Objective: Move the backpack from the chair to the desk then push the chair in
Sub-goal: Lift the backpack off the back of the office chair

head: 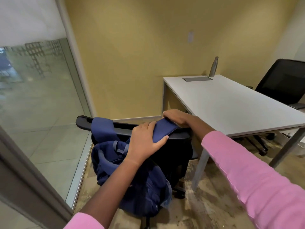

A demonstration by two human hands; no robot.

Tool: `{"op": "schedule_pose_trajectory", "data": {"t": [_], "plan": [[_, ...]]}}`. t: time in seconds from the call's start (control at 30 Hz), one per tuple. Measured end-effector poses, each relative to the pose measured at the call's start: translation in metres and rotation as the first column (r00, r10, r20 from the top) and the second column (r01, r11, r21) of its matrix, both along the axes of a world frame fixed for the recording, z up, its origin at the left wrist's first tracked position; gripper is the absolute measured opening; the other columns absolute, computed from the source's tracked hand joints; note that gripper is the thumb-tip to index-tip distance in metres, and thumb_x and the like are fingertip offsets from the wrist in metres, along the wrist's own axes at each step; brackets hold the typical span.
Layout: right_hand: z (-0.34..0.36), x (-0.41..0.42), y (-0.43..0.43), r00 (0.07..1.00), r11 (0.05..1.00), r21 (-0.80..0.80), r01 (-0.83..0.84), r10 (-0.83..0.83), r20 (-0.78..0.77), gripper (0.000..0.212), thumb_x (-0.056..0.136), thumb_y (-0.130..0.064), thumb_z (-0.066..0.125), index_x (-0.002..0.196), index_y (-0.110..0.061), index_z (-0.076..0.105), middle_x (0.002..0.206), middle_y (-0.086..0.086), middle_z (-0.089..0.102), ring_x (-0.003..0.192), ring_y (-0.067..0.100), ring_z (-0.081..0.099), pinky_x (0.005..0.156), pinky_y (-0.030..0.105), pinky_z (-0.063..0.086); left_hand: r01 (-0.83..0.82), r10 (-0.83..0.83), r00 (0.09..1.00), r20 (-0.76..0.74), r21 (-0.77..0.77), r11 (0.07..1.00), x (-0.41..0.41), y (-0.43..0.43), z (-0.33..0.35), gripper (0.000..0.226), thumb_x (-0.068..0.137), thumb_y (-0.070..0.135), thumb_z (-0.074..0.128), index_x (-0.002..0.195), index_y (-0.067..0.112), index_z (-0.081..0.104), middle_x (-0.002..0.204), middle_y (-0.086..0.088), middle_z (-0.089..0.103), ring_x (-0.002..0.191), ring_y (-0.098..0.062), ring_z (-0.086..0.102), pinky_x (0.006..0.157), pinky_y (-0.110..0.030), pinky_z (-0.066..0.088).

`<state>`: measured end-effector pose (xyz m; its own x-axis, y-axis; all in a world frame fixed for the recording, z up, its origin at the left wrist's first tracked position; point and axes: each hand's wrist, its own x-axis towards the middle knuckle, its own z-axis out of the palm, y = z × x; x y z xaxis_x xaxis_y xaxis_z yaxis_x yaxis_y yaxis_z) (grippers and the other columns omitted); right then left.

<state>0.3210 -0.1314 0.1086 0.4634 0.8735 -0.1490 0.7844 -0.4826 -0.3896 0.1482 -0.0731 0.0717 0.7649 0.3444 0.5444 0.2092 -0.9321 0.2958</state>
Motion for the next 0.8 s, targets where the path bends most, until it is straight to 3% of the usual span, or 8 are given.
{"op": "schedule_pose_trajectory", "data": {"t": [0.13, 0.3, 0.43, 0.53, 0.63, 0.8], "plan": [[0.004, 0.011, -0.017, 0.998, 0.995, 0.103, -0.017, 0.011, 0.054, 0.034, 0.099, -0.027, 0.028, 0.076, -0.008, 0.045, 0.088, 0.014, 0.05, 0.082, 0.023, 0.042, 0.076, 0.032, 0.031, 0.061, -0.059, 0.997, -0.04, 0.051, 0.997, -0.003, -0.005, -0.001, 0.059, 0.08, 0.049, 0.06, 0.123, 0.01, 0.051, 0.108, -0.011, 0.065, 0.096, -0.03, 0.06, 0.081, -0.038, 0.041], [0.004, 0.015, -0.029, 0.994, 0.983, 0.178, -0.047, 0.029, 0.103, 0.037, 0.098, -0.027, 0.031, 0.069, -0.006, 0.041, 0.075, 0.017, 0.047, 0.071, 0.024, 0.039, 0.07, 0.032, 0.028, 0.15, -0.147, 0.987, -0.062, 0.048, 0.987, -0.002, -0.008, 0.0, 0.064, 0.078, 0.046, 0.062, 0.129, 0.012, 0.046, 0.115, -0.01, 0.062, 0.1, -0.029, 0.059, 0.083, -0.038, 0.043], [0.009, 0.024, -0.047, 0.991, 0.977, 0.211, -0.006, -0.022, 0.131, 0.048, 0.096, -0.027, 0.038, 0.05, -0.013, 0.03, 0.054, 0.006, 0.033, 0.052, 0.017, 0.029, 0.062, 0.036, 0.025, 0.222, -0.219, 0.974, -0.059, 0.045, 0.974, 0.001, -0.011, 0.002, 0.063, 0.073, 0.04, 0.059, 0.128, 0.01, 0.047, 0.113, -0.011, 0.063, 0.098, -0.031, 0.06, 0.08, -0.039, 0.044], [0.006, 0.028, -0.065, 0.994, 0.984, 0.174, 0.047, -0.063, 0.086, 0.049, 0.096, -0.032, 0.036, 0.053, -0.01, 0.042, 0.058, 0.009, 0.041, 0.055, 0.017, 0.036, 0.063, 0.035, 0.03, 0.257, -0.253, 0.965, -0.066, 0.065, 0.964, 0.003, -0.017, 0.002, 0.064, 0.071, 0.038, 0.055, 0.128, 0.011, 0.047, 0.113, -0.011, 0.063, 0.099, -0.03, 0.059, 0.082, -0.039, 0.044], [-0.001, 0.029, -0.081, 0.993, 0.974, 0.203, 0.102, -0.113, 0.044, 0.053, 0.096, -0.037, 0.035, 0.071, 0.002, 0.06, 0.071, 0.013, 0.054, 0.064, 0.02, 0.047, 0.065, 0.031, 0.036, 0.271, -0.267, 0.961, -0.075, 0.058, 0.961, 0.008, -0.024, 0.002, 0.064, 0.071, 0.039, 0.054, 0.13, 0.012, 0.045, 0.118, -0.011, 0.061, 0.104, -0.029, 0.057, 0.086, -0.039, 0.042], [-0.004, 0.016, -0.111, 0.988, 0.931, 0.339, 0.137, -0.154, 0.026, 0.044, 0.096, -0.036, 0.038, 0.061, -0.011, 0.051, 0.06, 0.0, 0.049, 0.056, 0.011, 0.043, 0.057, 0.022, 0.032, 0.304, -0.303, 0.95, -0.07, 0.008, 0.953, 0.013, -0.035, 0.003, 0.061, 0.075, 0.029, 0.063, 0.131, 0.013, 0.044, 0.116, -0.013, 0.059, 0.105, -0.031, 0.054, 0.089, -0.04, 0.041]]}}
